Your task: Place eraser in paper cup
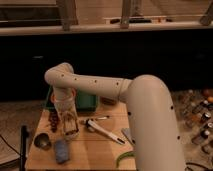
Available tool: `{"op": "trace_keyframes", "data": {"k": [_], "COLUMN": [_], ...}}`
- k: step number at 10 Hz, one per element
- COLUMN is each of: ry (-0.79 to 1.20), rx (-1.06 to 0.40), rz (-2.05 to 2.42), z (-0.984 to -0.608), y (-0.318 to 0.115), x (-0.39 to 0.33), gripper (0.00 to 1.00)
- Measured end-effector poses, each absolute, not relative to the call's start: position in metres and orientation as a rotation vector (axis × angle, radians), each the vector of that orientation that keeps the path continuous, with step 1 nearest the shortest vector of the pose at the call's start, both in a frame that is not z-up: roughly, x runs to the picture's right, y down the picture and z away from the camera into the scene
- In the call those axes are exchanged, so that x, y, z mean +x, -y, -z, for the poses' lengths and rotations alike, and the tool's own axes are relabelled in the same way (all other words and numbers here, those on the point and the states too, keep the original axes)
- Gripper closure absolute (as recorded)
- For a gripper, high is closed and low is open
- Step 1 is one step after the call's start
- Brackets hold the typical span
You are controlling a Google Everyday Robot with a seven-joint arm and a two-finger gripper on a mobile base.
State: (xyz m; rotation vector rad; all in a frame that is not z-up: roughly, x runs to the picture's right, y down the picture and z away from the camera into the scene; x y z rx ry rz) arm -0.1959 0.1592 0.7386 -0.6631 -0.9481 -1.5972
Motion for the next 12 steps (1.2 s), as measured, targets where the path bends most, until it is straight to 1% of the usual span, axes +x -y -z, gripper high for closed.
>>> {"op": "trace_keyframes", "data": {"k": [1,3,4,5,6,12], "ry": [0.948,0.951,0.955,0.960,0.969,0.963], "rx": [-0.667,-0.676,-0.683,-0.688,-0.703,-0.706], "rz": [1.591,1.573,1.564,1.559,1.542,1.535], "z": [-0.7378,-0.7355,-0.7346,-0.7338,-0.7336,-0.7281], "y": [-0.1598,-0.1613,-0.1621,-0.1630,-0.1640,-0.1609], "x": [-0.1954,-0.1940,-0.1934,-0.1942,-0.1937,-0.1882], "gripper": [0.66,0.46,0.34,0.26,0.21,0.20]}}
